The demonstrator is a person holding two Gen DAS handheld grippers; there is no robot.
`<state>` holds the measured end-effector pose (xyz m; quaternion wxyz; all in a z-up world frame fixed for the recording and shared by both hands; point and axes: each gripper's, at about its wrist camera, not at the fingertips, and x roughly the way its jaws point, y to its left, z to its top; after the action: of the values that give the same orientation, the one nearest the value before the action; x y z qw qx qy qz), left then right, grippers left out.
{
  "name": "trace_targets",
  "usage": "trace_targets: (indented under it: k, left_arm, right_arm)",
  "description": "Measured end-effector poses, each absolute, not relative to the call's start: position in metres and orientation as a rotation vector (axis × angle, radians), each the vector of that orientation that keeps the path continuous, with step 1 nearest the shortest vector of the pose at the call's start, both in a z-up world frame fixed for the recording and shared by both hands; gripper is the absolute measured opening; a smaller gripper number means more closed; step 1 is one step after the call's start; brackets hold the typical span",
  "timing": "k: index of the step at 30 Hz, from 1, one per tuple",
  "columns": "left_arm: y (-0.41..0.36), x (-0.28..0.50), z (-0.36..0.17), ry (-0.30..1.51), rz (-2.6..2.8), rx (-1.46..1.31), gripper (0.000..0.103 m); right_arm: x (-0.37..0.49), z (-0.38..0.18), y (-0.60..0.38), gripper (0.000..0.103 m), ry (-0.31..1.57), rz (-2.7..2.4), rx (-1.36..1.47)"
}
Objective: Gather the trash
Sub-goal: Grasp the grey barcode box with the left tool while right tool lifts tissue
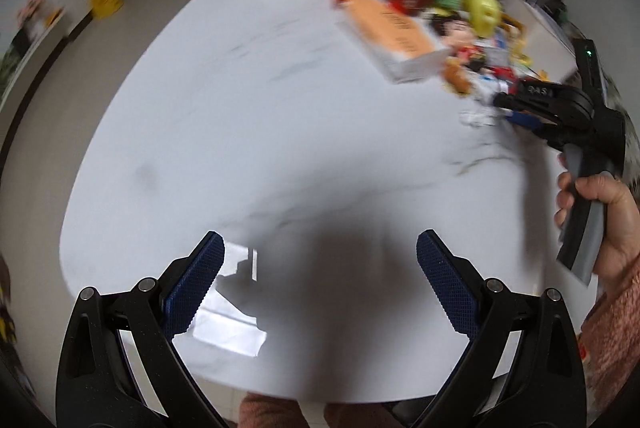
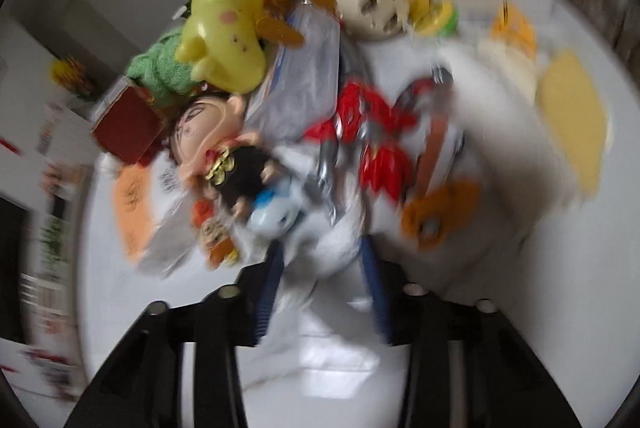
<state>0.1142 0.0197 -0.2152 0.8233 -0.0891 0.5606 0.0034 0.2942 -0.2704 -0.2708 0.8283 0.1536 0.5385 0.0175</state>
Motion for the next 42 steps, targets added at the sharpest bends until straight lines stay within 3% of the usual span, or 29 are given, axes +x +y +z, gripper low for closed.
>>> trace_targets:
  k: [1, 2, 14, 20, 25, 26, 28, 35, 42]
  left_arm:
    - [0.026, 0.112, -0.217, 1.197, 0.024, -0.208, 0.094]
    - [0.033, 0.111, -0.219, 1.202, 0.043, -0.226, 0.094]
    - [0.014, 0.172, -0.198, 1.096, -0.047, -0.155, 0.094]
    - [-0.026, 0.291, -0.171, 0.899, -0.209, 0.046, 0.094]
    - [-0.06, 0.37, -0.193, 0.932, -0.28, 0.157, 0.094]
    - [-0.065, 0.378, -0.197, 0.939, -0.279, 0.179, 0.091]
    - [-0.072, 0.394, -0.207, 0.963, -0.296, 0.18, 0.059]
    - [-0.05, 0.381, -0.179, 0.908, -0.346, 0.082, 0.056]
    - [0.0, 0.279, -0.101, 0.758, -0.497, 0.017, 0.056]
  right_arm:
    - [0.296, -0.271, -0.267, 0.014, 1.149, 0.035, 0.294]
    - [0.298, -0.271, -0.265, 0.009, 1.159, 0.04, 0.252]
    - [0.167, -0.243, -0.327, 0.007, 1.124, 0.219, 0.507]
    - [0.11, -0.207, -0.323, 0.007, 1.029, 0.24, 0.503]
    - [0.07, -0.174, -0.32, 0.007, 0.952, 0.25, 0.513]
    - [0.064, -0.172, -0.321, 0.008, 0.945, 0.242, 0.521]
    - [0.051, -0.171, -0.322, 0.008, 0.935, 0.232, 0.547]
    - [0.024, -0.157, -0.328, 0.008, 0.88, 0.169, 0.562]
    - [0.017, -0.105, -0.306, 0.008, 0.814, 0.261, 0.455]
